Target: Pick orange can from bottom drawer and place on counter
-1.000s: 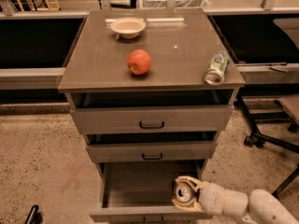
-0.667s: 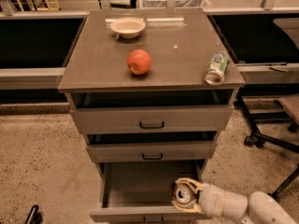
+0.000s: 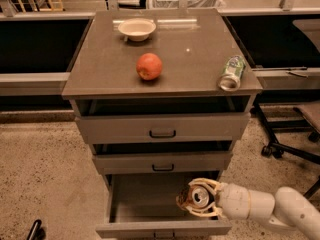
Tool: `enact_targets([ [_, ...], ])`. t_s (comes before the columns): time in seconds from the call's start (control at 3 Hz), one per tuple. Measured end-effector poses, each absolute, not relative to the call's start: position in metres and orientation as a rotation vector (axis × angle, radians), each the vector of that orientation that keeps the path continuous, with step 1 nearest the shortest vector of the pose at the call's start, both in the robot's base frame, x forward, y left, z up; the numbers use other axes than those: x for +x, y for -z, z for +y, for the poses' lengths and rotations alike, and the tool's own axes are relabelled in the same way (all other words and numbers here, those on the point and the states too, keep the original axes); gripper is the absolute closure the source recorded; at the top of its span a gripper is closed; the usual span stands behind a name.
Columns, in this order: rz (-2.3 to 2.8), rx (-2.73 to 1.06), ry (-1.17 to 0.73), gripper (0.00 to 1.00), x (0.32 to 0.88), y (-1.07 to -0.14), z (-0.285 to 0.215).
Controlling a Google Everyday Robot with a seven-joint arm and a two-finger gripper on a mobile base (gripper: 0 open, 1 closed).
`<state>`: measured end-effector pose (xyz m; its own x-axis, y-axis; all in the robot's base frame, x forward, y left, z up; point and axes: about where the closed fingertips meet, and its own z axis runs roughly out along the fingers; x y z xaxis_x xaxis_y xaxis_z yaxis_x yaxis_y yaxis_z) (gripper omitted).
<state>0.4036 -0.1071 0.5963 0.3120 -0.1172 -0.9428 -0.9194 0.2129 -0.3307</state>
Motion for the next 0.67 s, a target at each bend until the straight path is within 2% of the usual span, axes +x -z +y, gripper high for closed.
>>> enact_targets([
  [0.33, 1.107, -1.35, -0.865, 1.0, 0.384, -0.667, -0.102],
  [0.67, 1.118, -1.422, -0.848, 1.0, 0.378, -0.691, -0.101],
])
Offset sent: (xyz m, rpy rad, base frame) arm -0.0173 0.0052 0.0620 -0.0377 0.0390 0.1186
